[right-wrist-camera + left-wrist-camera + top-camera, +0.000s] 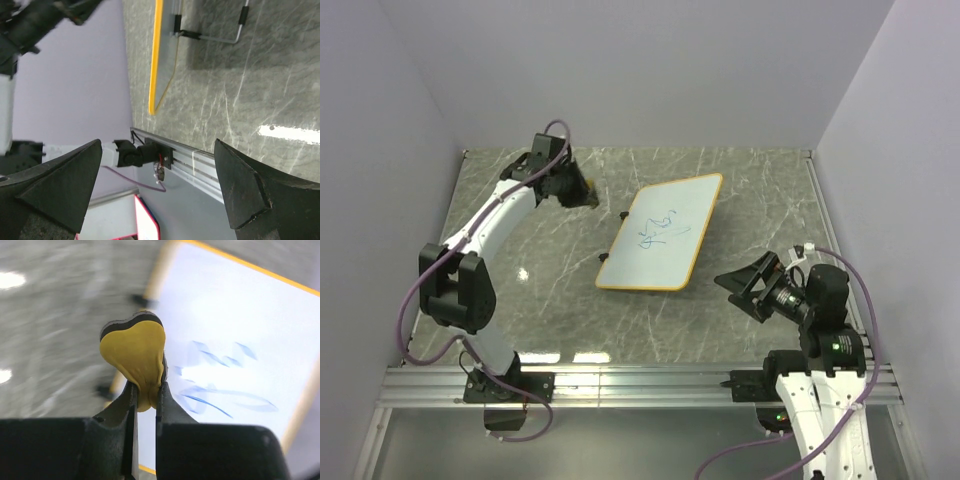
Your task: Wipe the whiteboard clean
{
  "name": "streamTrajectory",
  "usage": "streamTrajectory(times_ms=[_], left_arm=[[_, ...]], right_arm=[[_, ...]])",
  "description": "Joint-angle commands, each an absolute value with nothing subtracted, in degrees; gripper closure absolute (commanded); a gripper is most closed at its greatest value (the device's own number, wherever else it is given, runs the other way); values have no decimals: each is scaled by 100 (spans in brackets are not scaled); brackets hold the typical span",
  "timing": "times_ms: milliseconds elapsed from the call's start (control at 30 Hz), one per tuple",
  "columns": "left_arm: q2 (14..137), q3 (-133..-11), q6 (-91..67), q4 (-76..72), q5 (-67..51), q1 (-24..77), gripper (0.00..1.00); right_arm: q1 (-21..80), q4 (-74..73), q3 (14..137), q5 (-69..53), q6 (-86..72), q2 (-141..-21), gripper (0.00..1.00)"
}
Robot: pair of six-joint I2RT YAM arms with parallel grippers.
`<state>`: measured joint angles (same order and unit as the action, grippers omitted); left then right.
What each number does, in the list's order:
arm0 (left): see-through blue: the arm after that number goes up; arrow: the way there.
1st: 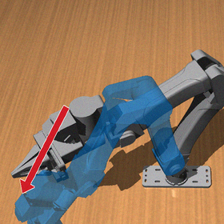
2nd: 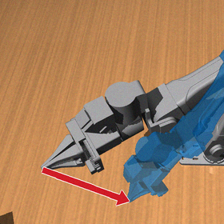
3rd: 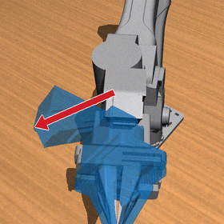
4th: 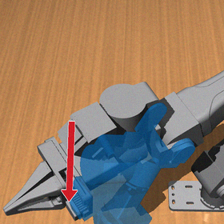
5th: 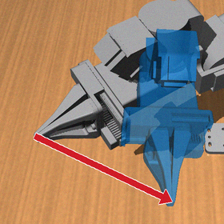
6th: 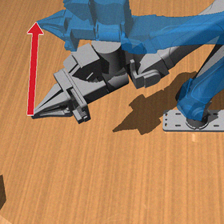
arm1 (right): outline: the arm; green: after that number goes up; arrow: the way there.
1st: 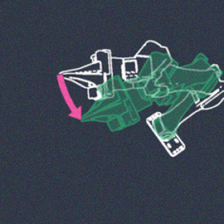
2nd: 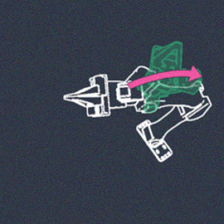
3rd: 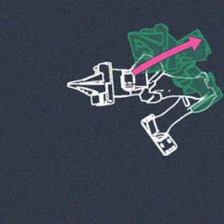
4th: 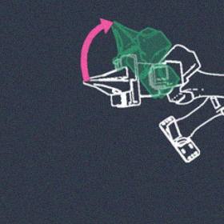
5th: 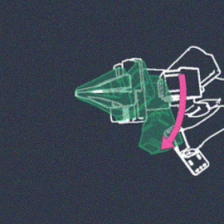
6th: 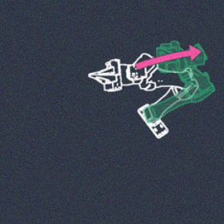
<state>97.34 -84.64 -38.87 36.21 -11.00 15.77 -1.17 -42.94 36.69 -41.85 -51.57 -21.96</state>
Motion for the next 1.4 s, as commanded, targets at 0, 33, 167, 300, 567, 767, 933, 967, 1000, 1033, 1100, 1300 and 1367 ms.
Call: streamTrajectory(times_ms=[0,33,167,300,567,767,933,967,1000,1033,1100,1300,1367], left_arm=[[9738,-8894,-3445,3070,-2713,1924,100],[9869,-8938,-3463,2972,-2968,2003,100],[10265,-9123,-3551,2576,-3743,2582,100],[10871,-9945,-3174,3250,-3596,3128,100],[11092,-10187,-2602,4008,-3559,3630,100],[10951,-10063,-2566,3929,-3832,3665,100],[11013,-10257,-2637,3947,-3806,3709,100],[11030,-10257,-2645,3938,-3771,3709,100],[11082,-10274,-2663,3990,-3771,3718,100],[11118,-10309,-2663,4051,-3744,3726,100],[11075,-10275,-2663,4043,-3727,3753,100],[11074,-10239,-2786,4008,-3700,3797,100],[11083,-10344,-2839,3973,-3726,3823,100]], right_arm=[[-132,-3789,3919,-4017,-5256,-2469,0],[-141,-3745,3963,-3991,-5352,-2609,0],[-132,-3612,4366,-3789,-5362,-3093,0],[-132,-3464,4754,-3613,-5229,-3664,1],[-123,-2743,5413,-3235,-5186,-5044,2],[-114,-2207,5546,-3067,-5045,-5984,3],[-26,-1978,6027,-2945,-4878,-6889,4],[165,-1995,6116,-2910,-4756,-7056,5],[315,-2021,6222,-2892,-4703,-7362,5],[386,-2048,6405,-2883,-4659,-7513,6],[553,-2039,6600,-2795,-4571,-7864,7],[1177,-2056,7398,-2698,-4369,-8762,25],[1265,-2136,7540,-2716,-4307,-8981,52]])
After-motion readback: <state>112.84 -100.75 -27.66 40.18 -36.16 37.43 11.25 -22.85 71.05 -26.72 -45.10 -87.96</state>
